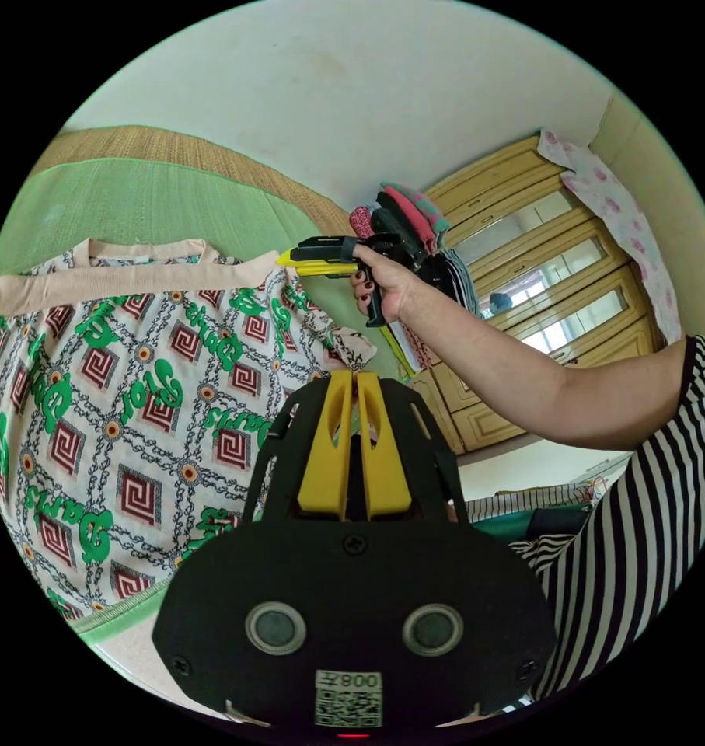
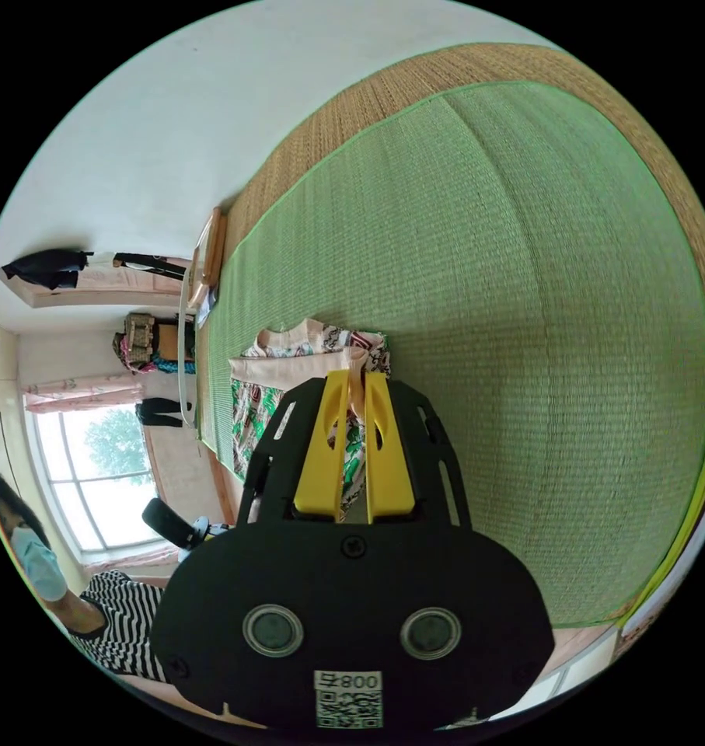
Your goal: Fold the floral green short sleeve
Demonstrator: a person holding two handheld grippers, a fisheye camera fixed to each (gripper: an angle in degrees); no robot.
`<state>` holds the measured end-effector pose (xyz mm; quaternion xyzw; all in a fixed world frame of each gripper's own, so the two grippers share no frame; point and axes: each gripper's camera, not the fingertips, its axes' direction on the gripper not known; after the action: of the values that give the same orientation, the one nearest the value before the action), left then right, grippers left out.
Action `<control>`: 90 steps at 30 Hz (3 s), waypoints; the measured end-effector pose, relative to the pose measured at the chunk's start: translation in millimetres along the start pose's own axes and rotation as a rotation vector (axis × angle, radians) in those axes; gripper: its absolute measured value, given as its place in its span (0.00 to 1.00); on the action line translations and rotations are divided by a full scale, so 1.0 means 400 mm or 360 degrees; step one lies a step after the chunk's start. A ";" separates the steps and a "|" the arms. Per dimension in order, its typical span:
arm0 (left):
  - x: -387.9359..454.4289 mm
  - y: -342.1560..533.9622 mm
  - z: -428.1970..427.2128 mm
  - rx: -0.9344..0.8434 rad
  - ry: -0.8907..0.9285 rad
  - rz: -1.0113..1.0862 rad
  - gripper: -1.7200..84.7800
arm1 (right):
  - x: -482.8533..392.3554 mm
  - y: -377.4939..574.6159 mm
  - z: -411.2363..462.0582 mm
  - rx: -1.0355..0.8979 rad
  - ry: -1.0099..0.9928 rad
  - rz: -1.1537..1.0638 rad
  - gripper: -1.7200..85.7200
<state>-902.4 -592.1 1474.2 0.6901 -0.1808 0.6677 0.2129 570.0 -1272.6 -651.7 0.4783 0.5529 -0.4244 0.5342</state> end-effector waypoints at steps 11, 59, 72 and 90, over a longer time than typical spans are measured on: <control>-0.088 0.068 -0.039 -0.0054 0.0032 -0.0015 0.03 | 0.058 -0.010 0.102 -0.0024 0.0001 0.0097 0.10; -0.762 0.780 -0.783 0.0653 0.0055 -0.0680 0.03 | -0.602 -0.135 0.973 -0.0084 -0.0034 -0.0532 0.05; -0.980 0.953 -0.874 0.0765 0.0138 -0.0967 0.03 | -0.669 -0.263 1.384 -0.0278 0.0102 -0.0485 0.05; -1.149 1.092 -0.927 0.0861 0.0255 -0.1100 0.03 | -0.736 -0.419 1.706 -0.0382 0.0166 -0.0733 0.05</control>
<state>-1468.5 -778.1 1044.7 0.6870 0.2586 0.6319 0.2488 523.0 -1994.3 -412.3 0.2943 0.7204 -0.4410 0.4471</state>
